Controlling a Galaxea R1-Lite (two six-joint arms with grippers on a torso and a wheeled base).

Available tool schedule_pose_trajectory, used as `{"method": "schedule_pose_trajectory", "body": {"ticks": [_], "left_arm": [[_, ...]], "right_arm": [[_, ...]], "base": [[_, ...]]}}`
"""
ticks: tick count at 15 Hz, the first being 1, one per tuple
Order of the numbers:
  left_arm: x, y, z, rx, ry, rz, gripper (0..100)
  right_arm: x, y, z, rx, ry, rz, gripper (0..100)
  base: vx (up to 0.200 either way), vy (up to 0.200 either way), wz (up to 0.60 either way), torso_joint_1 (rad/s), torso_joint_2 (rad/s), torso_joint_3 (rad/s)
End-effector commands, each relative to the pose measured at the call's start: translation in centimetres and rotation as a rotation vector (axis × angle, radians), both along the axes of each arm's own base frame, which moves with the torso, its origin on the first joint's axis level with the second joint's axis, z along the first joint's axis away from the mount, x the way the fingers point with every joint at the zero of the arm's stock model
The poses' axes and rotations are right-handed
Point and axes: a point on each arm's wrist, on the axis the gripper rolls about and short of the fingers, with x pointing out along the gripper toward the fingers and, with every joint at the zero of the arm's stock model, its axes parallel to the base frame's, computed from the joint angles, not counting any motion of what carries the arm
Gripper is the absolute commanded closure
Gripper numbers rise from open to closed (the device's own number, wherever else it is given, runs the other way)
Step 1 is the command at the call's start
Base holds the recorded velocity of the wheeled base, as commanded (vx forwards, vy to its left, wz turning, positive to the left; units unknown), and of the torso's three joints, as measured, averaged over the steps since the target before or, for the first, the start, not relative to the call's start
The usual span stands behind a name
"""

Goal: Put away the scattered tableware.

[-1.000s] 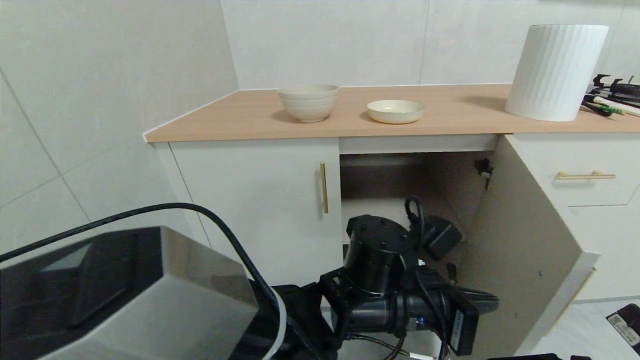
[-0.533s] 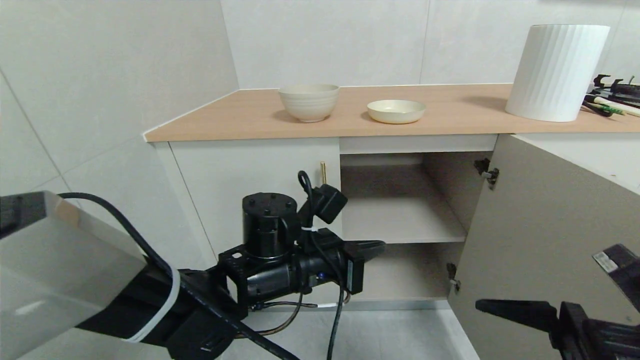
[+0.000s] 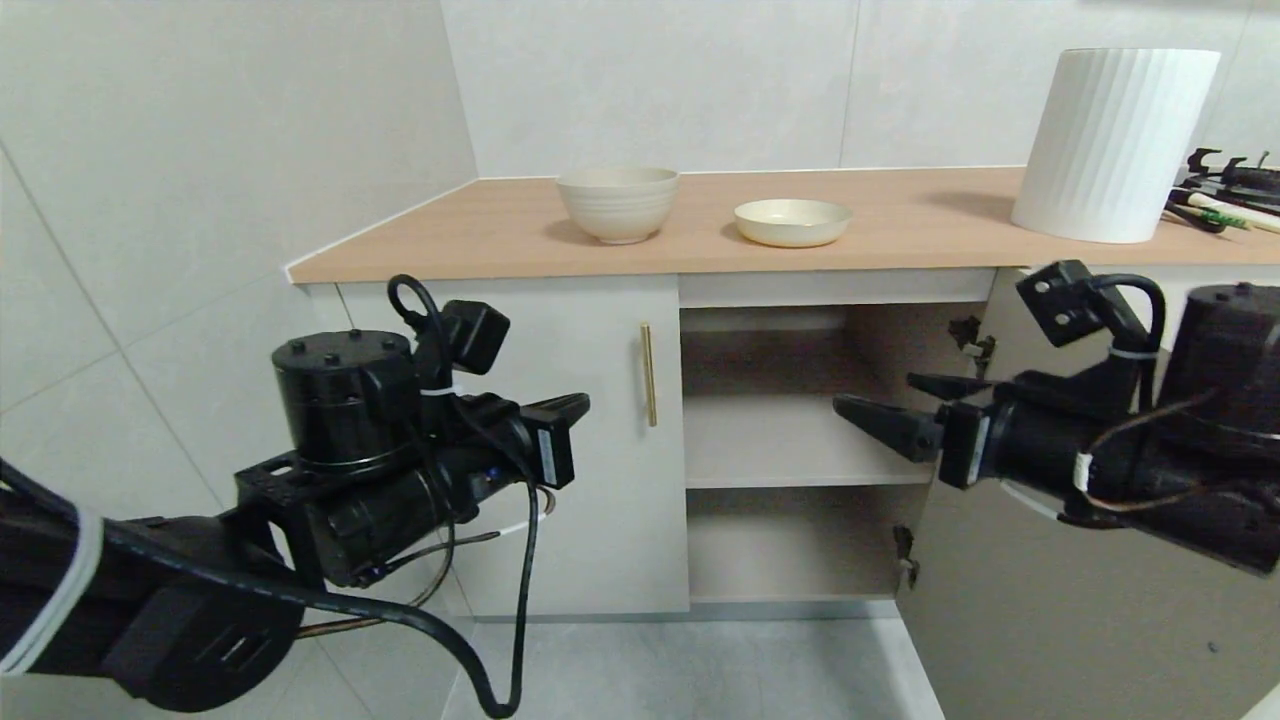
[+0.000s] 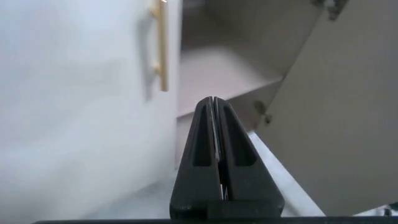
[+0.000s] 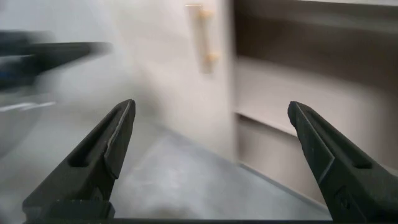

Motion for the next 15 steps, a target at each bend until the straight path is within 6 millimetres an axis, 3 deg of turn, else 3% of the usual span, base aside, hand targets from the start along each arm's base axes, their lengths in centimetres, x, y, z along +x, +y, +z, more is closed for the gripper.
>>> {"method": "schedule_pose_trajectory", "body": {"ticks": [1,3,4,5,7,8,15], "left_arm": [[-1.8,2.8,3.4,-0.056,-0.031,-0.001,100],[-3.7,4.4,4.9,-0.102,0.026,-0.076,100],[-4.5,5.3,5.4,-0.131,0.063,-0.117,100],[-4.7,6.2,5.5,-0.153,0.091,-0.144,100],[-4.5,6.7,5.6,-0.168,0.108,-0.184,100],[-4.4,7.2,5.7,-0.173,0.104,-0.17,0],[-3.8,7.6,7.9,-0.286,0.04,-0.135,0]], "right_arm": [[4.9,1.8,1.3,-0.092,0.063,-0.126,0],[4.9,1.8,2.3,-0.091,0.064,-0.139,0],[4.1,1.4,1.8,-0.094,0.085,-0.133,0],[3.7,1.2,1.3,-0.107,0.096,-0.139,0],[3.0,0.8,2.1,-0.09,0.075,-0.143,0],[2.3,0.4,2.7,-0.084,0.063,-0.149,0],[1.8,0.0,3.5,-0.085,0.054,-0.184,0]], "base": [[0.0,0.0,0.0,0.0,0.0,0.0],[0.0,0.0,0.0,0.0,0.0,0.0],[0.0,0.0,0.0,0.0,0.0,0.0],[0.0,0.0,0.0,0.0,0.0,0.0],[0.0,0.0,0.0,0.0,0.0,0.0],[0.0,0.0,0.0,0.0,0.0,0.0],[0.0,0.0,0.0,0.0,0.0,0.0]]}}
